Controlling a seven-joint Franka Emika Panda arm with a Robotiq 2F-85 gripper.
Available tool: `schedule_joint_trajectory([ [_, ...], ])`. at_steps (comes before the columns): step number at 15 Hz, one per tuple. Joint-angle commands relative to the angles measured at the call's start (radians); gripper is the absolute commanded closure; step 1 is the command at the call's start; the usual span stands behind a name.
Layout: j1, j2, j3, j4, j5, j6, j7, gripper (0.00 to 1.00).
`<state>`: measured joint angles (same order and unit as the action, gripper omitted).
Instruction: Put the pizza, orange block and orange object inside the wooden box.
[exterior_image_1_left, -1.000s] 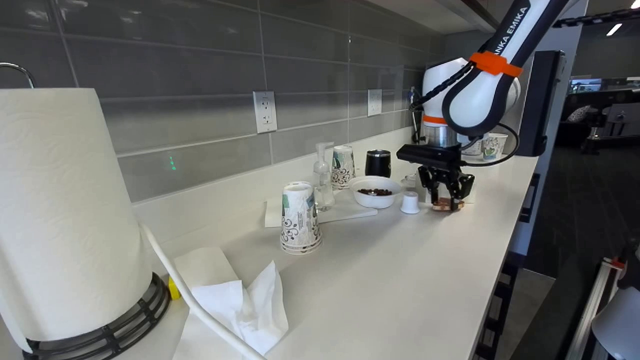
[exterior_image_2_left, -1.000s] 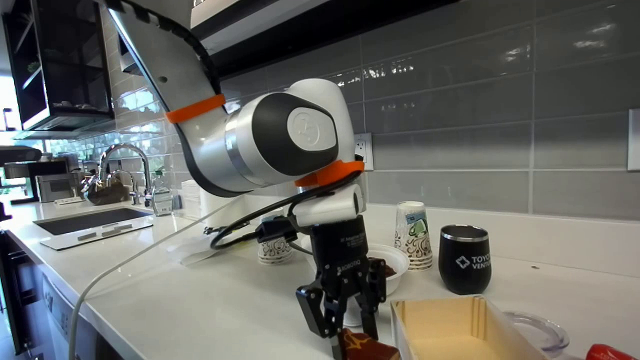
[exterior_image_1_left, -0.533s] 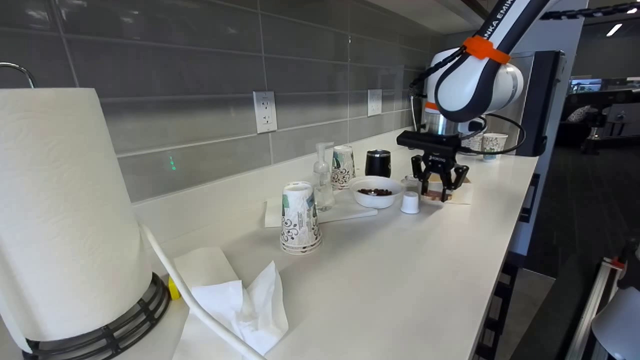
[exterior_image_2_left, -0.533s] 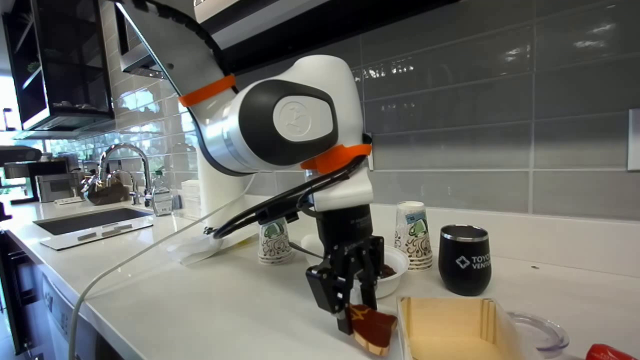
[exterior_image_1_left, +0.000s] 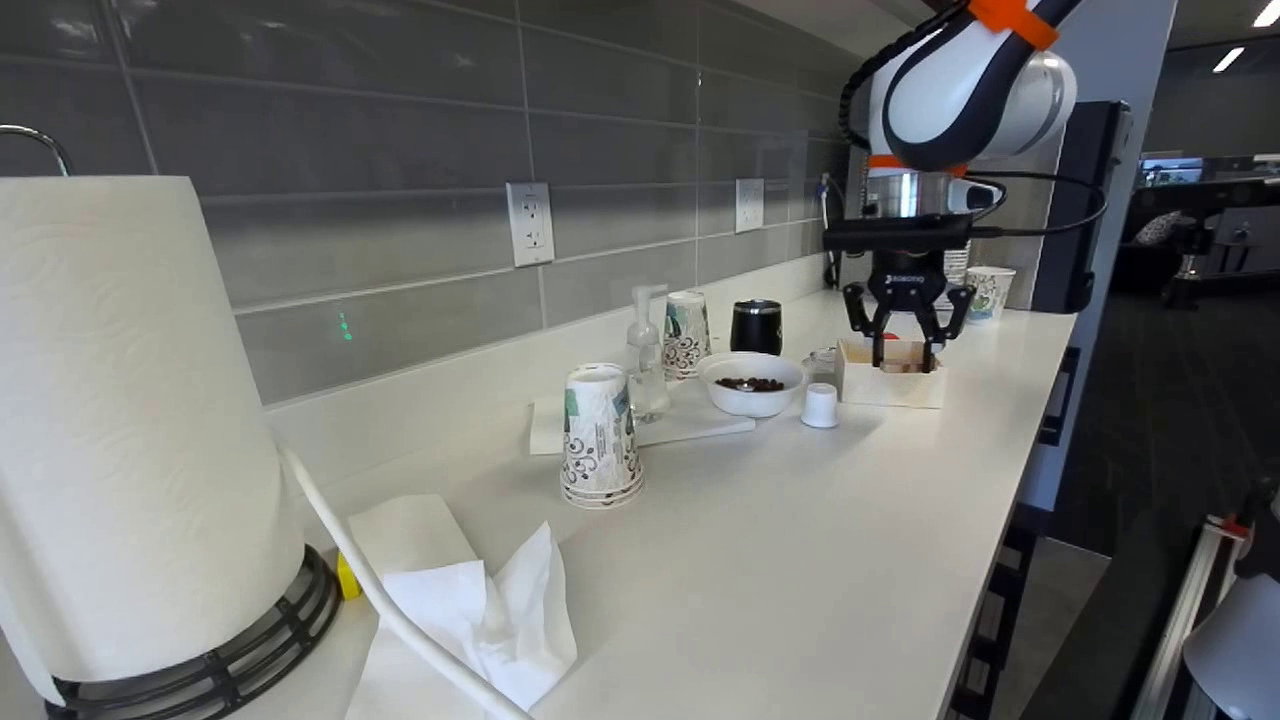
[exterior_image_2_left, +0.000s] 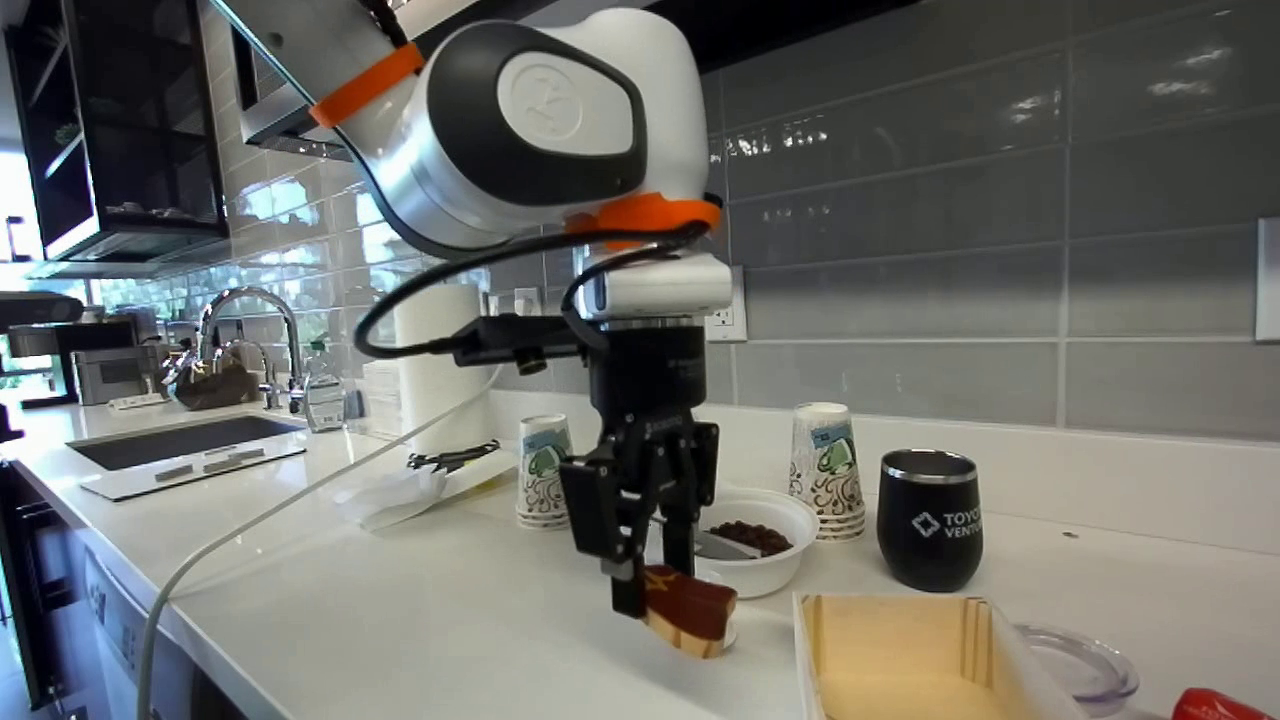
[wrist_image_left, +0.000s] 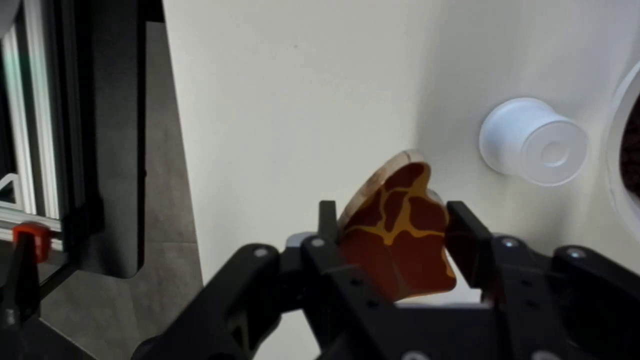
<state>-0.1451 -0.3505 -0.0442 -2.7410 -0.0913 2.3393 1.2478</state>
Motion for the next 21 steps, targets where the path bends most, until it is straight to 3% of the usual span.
schedule_joint_trajectory([
  [1,-0.051,-0.17,0.014,-0.013,-0.024,-0.156,-0.027,0.69],
  [5,-0.132,-0.304,-0.002,-0.013,-0.07,-0.251,-0.066,0.69],
  [9,-0.195,-0.329,-0.02,-0.002,-0.11,-0.223,-0.14,0.69],
  [16,-0.217,-0.236,-0.037,-0.006,-0.099,-0.023,-0.256,0.69],
  [21,-0.212,-0.085,-0.019,-0.018,-0.092,0.187,-0.29,0.69],
])
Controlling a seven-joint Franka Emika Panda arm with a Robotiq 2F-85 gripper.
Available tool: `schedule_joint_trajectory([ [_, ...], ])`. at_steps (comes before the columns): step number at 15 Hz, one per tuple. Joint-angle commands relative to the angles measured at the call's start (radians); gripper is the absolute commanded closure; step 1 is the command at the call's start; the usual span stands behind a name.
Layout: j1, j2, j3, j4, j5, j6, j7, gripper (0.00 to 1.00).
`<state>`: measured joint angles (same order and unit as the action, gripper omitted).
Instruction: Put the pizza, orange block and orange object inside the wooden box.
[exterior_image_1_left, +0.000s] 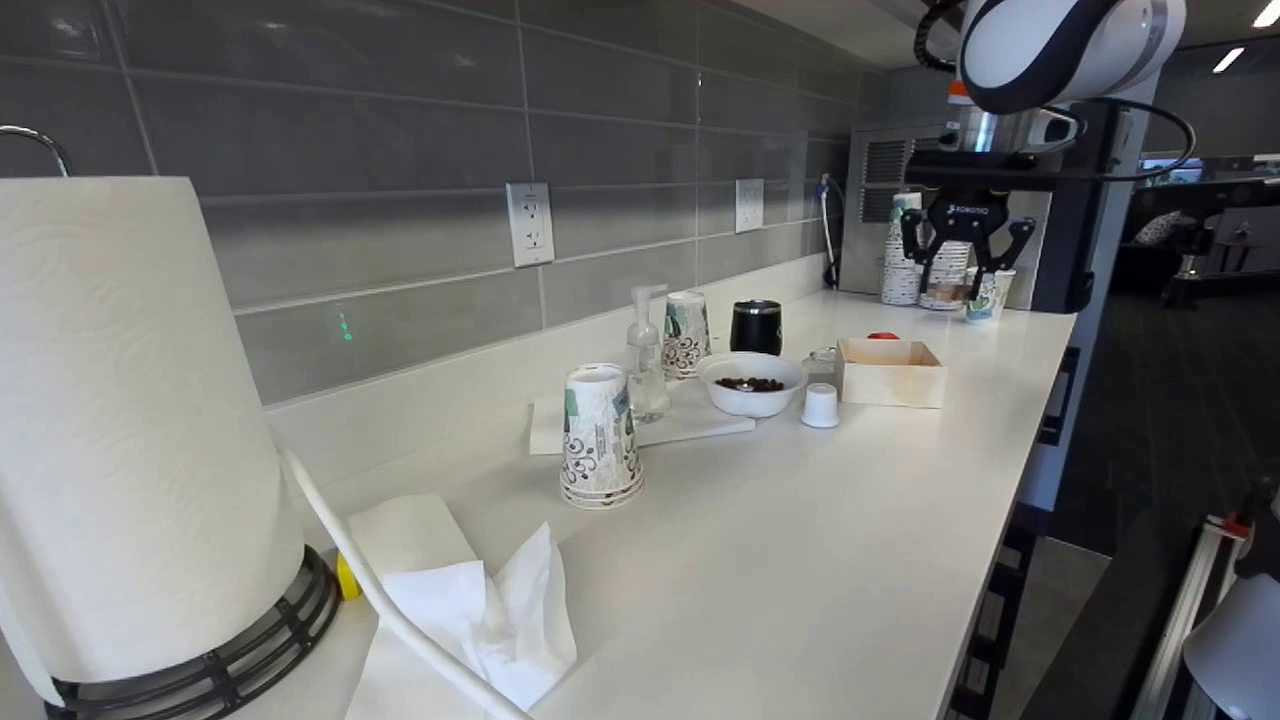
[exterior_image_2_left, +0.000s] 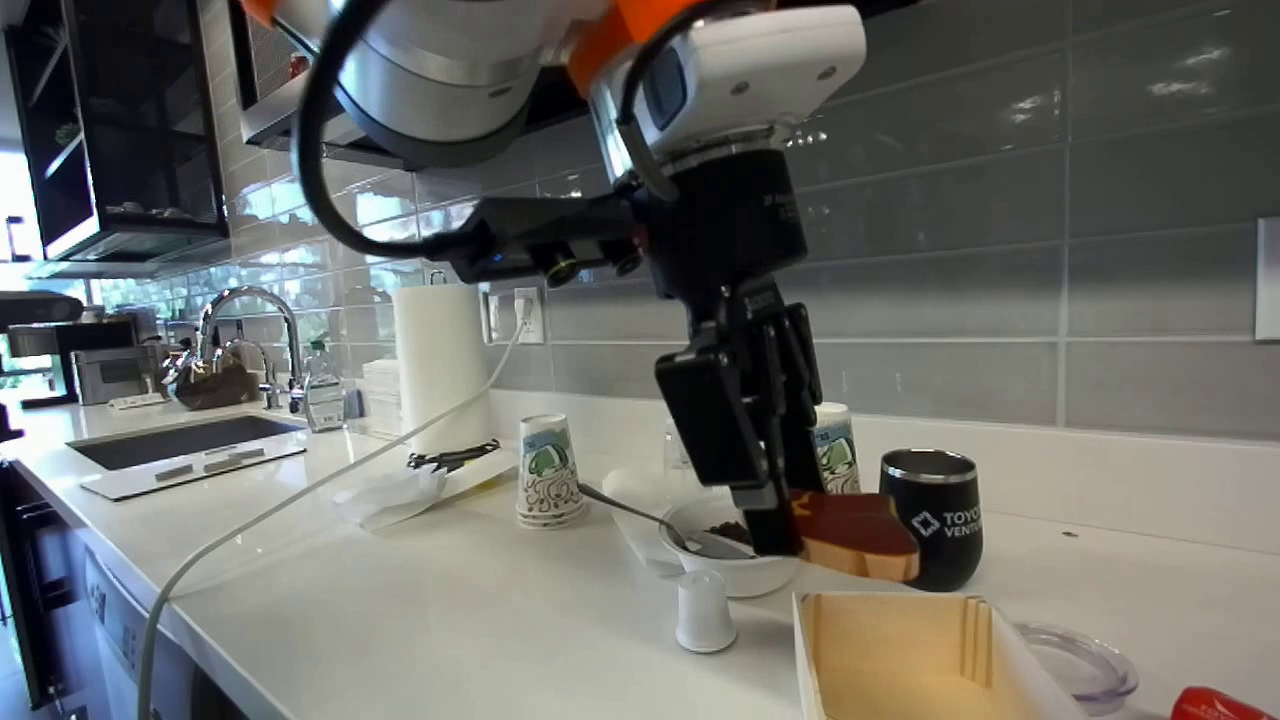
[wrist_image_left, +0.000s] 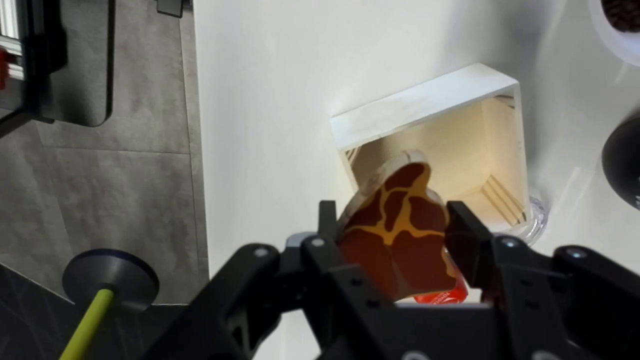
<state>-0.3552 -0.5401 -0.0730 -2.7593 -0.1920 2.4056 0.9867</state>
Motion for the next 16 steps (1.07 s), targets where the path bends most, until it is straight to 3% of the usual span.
schedule_joint_trajectory([
  [1,0.0,0.143,0.013,-0.001,0.012,0.164,-0.033,0.69],
  [8,-0.005,0.339,0.03,-0.01,-0.015,0.369,-0.013,0.69],
  [16,0.034,0.316,-0.027,-0.002,0.104,0.403,-0.097,0.69],
])
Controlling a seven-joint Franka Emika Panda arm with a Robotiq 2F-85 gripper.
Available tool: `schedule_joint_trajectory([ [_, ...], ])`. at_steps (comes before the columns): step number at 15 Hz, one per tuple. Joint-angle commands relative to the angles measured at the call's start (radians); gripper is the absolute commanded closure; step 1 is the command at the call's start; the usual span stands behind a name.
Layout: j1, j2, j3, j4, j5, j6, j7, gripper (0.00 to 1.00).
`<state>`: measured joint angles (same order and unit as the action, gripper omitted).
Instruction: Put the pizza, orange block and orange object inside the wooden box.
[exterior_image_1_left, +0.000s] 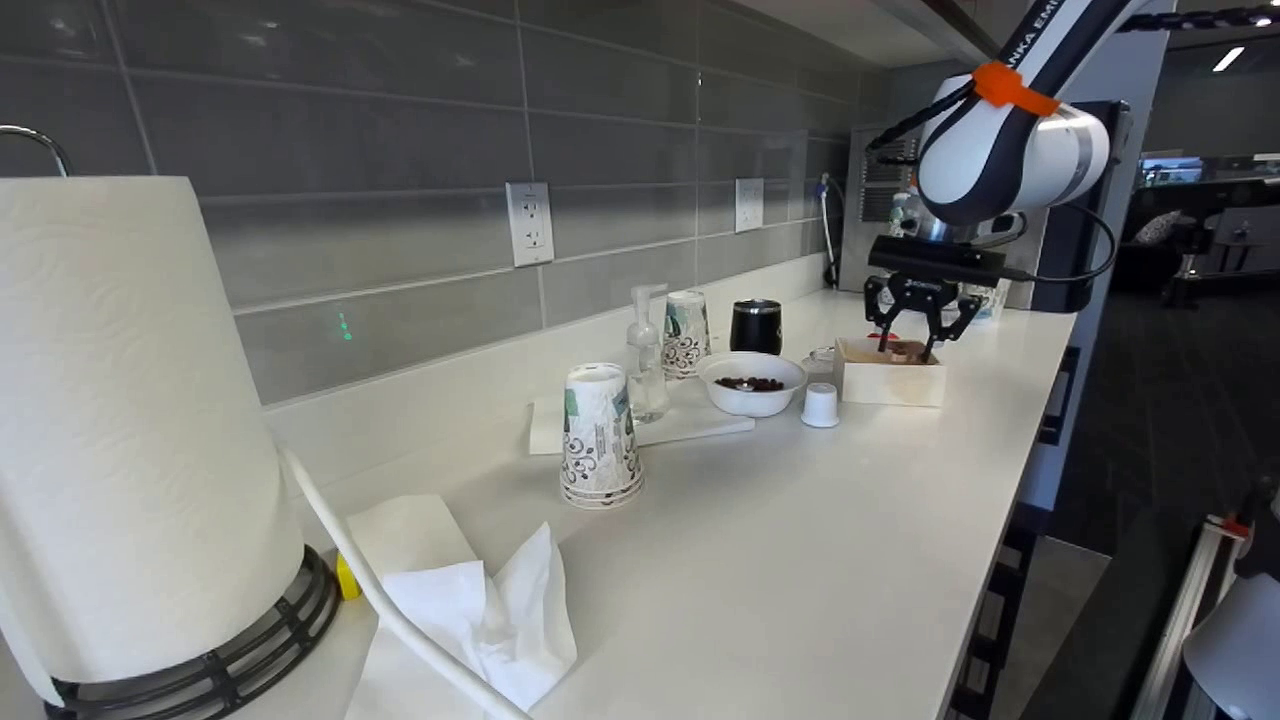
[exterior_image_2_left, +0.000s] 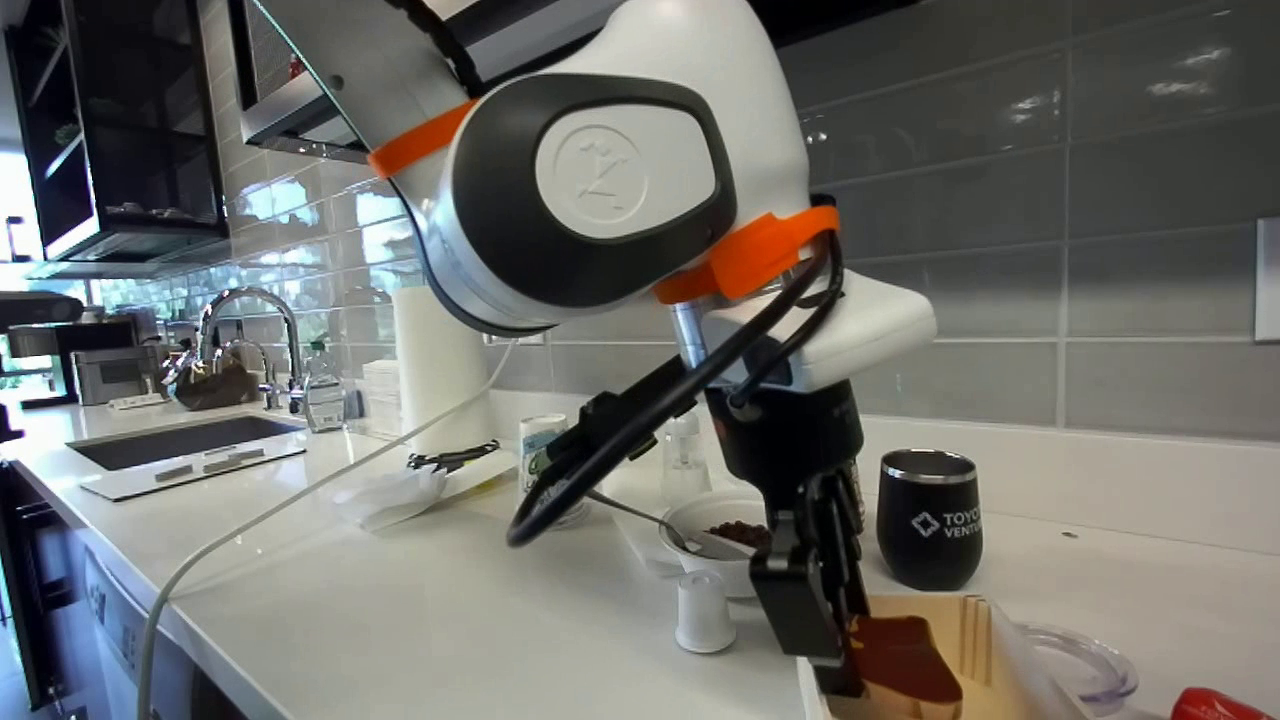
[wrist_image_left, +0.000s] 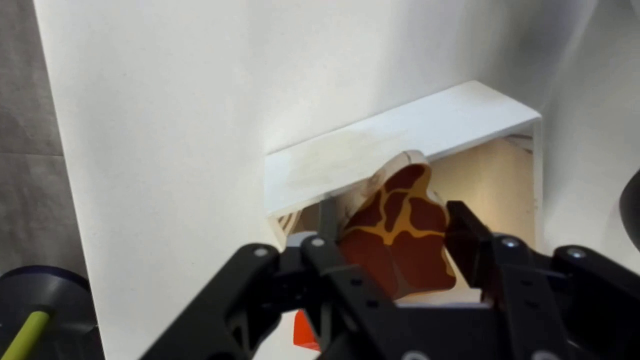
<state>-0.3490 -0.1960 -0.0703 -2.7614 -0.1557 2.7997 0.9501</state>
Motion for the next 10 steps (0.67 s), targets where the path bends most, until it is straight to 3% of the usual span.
schedule_joint_trajectory([
  [1,0.03,-0.032,-0.033,0.004,0.083,0.003,-0.072,0.69],
  [10,0.0,0.013,0.0,0.012,0.034,0.064,-0.04,0.69],
])
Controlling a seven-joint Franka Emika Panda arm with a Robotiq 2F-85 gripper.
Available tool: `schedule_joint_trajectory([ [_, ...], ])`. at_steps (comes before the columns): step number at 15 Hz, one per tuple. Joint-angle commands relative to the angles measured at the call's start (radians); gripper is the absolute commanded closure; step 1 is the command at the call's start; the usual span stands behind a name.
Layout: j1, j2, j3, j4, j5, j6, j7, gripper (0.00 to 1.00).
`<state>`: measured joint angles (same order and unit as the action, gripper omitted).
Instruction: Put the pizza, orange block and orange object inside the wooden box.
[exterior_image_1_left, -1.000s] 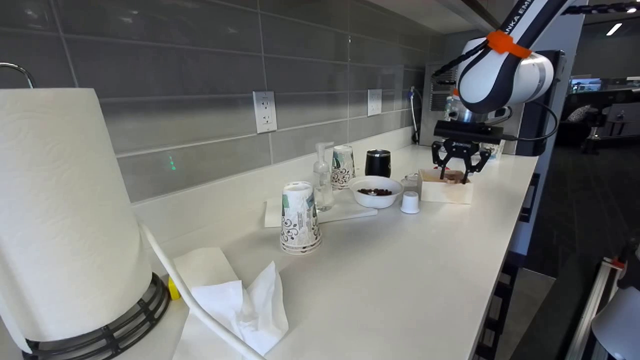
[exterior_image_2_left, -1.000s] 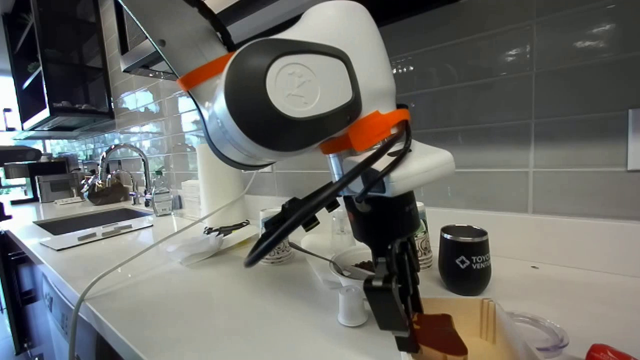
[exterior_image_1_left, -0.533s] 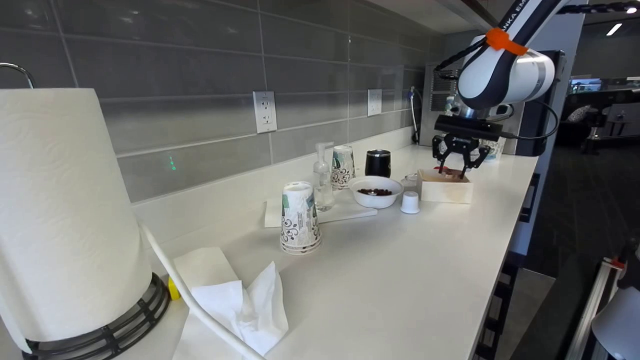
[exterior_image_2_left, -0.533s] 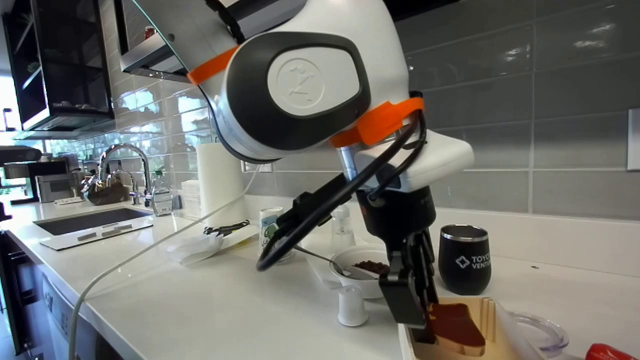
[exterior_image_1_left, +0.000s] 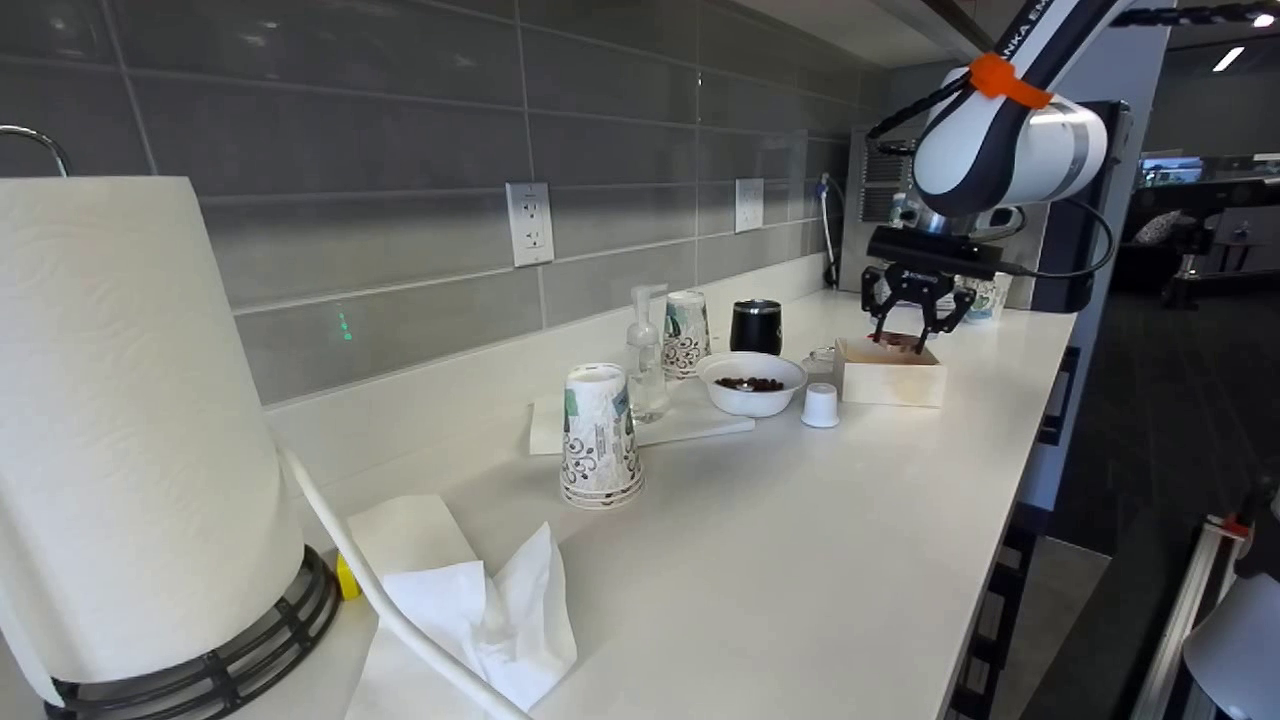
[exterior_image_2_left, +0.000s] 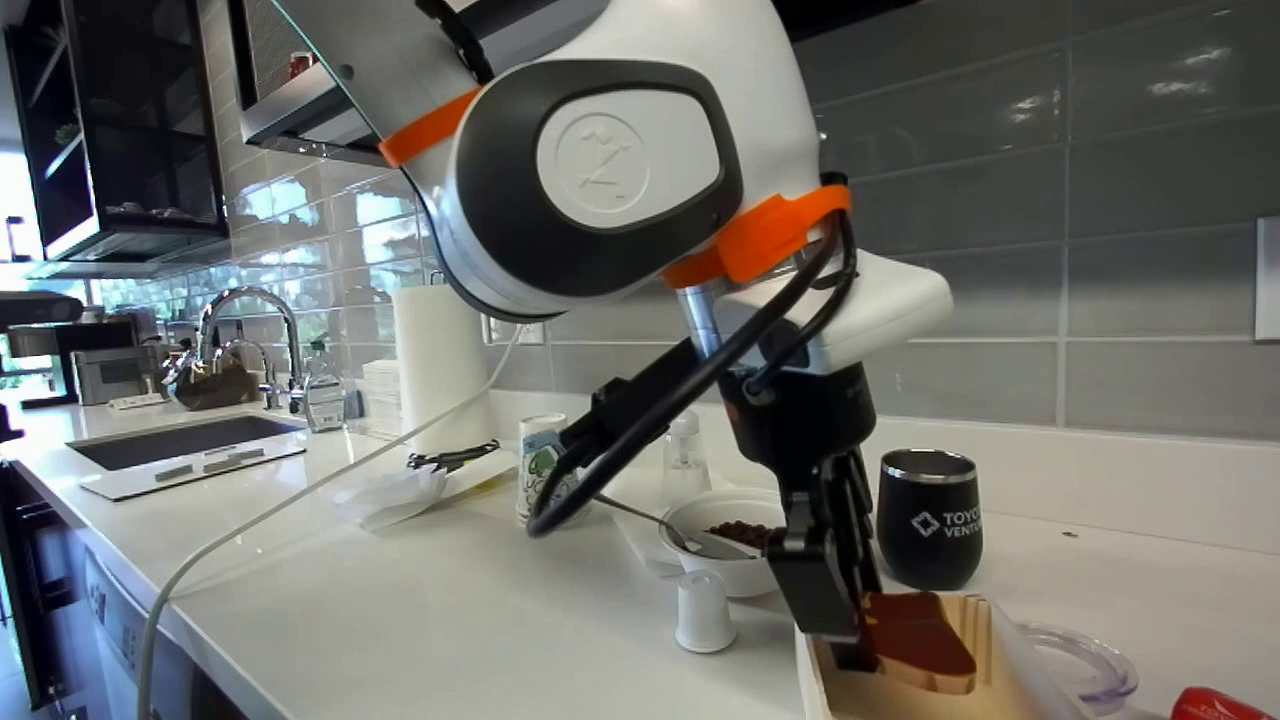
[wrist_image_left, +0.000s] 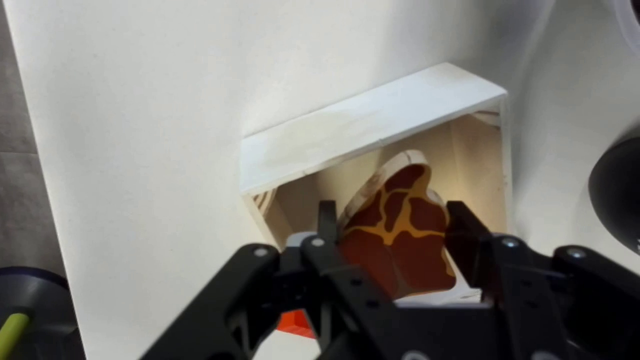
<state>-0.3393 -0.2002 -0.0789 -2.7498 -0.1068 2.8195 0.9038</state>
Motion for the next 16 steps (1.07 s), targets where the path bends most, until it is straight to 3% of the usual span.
schedule_joint_trajectory([
  [1,-0.014,0.021,0.011,0.0,-0.023,0.053,0.011,0.69],
  [4,-0.022,0.037,0.012,0.0,-0.035,0.079,0.02,0.69],
  [5,-0.022,0.042,0.011,0.0,-0.033,0.083,0.019,0.3],
  [6,-0.023,0.044,0.012,-0.001,-0.033,0.086,0.02,0.18],
  [8,-0.032,0.046,0.017,-0.001,-0.05,0.09,0.039,0.05],
  [9,-0.051,0.049,0.028,-0.001,-0.089,0.089,0.069,0.0],
  [11,-0.081,0.045,0.04,0.005,-0.158,0.072,0.124,0.0],
  [16,-0.124,0.022,0.017,0.067,-0.217,0.007,0.207,0.0],
])
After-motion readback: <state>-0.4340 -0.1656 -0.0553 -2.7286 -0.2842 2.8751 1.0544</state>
